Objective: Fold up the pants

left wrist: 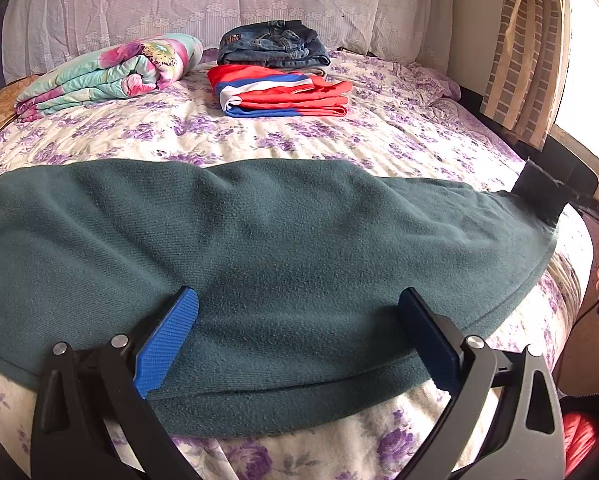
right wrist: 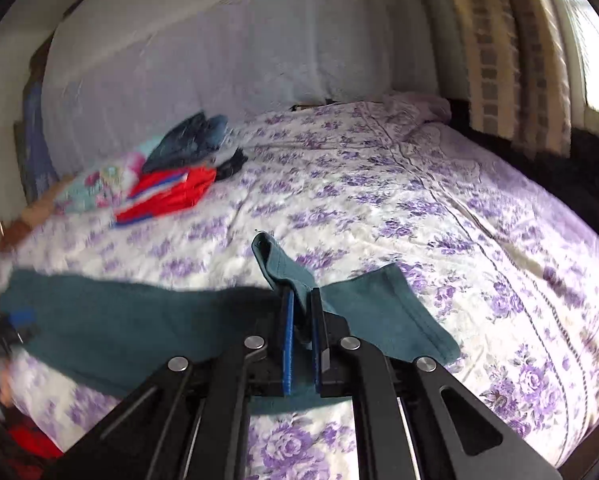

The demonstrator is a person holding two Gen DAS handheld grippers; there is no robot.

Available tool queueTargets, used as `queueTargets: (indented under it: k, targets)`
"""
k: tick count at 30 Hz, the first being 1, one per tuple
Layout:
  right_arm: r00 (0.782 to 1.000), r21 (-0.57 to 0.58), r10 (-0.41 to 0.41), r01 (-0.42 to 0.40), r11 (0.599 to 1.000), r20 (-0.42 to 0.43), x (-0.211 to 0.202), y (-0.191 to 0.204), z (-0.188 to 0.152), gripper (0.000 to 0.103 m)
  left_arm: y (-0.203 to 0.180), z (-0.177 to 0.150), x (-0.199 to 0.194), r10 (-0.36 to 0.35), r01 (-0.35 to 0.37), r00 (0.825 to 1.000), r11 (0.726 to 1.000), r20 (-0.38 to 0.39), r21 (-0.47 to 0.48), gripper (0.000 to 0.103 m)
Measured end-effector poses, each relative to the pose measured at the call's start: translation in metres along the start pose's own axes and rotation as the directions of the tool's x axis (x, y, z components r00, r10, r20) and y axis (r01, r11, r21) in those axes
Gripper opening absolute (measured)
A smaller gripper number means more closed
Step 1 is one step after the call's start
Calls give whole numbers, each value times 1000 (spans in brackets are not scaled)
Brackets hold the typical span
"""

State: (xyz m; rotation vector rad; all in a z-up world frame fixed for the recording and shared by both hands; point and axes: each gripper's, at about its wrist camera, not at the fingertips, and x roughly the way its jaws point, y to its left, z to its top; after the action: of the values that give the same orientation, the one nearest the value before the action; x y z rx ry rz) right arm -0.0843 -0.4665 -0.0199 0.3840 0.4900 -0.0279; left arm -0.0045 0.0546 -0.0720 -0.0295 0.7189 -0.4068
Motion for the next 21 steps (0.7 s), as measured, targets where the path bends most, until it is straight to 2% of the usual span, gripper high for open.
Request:
queueTargets:
  k: [2, 3, 5, 7, 10, 13, 18, 20, 21]
  targets:
    - [998, 208, 0, 12, 978, -55, 10, -52, 12, 8, 0, 0, -1, 0, 0, 1000, 1000, 1, -1, 98]
    - [995, 267, -10, 35, 963, -95, 15, -73, 11, 8, 0, 0, -1, 1, -1, 1000, 1000, 0, -1, 98]
    - [991, 322, -77, 110, 940, -113, 13, -96, -1, 8, 0, 0, -1, 1, -1, 1000, 1000, 0, -1, 98]
    - [991, 319, -76, 107, 942, -107, 6, -98, -15, 11, 0, 0, 0, 1, -1, 1000, 1000, 0, -1, 98]
    - [994, 300, 19, 14, 954, -108, 0, -81, -32, 11, 0, 0, 0, 5, -5, 1000, 1000, -4, -1, 98]
    - [987, 256, 96, -60, 965, -131, 5, -57, -33, 11, -1, 1, 0, 9, -9, 1000, 1000, -6, -3, 98]
    - [993, 252, 16, 14, 967, -119, 5, -58, -29, 13, -1, 1, 0, 9, -9, 1000, 1000, -5, -4, 98]
    - [992, 269, 15, 20, 963, -126, 5, -61, -29, 36, -1, 1, 0, 9, -9, 1000, 1000, -5, -3, 98]
    - [992, 274, 27, 9, 962, -125, 7, -62, -28, 38, -1, 1, 0, 9, -9, 1000, 1000, -5, -4, 98]
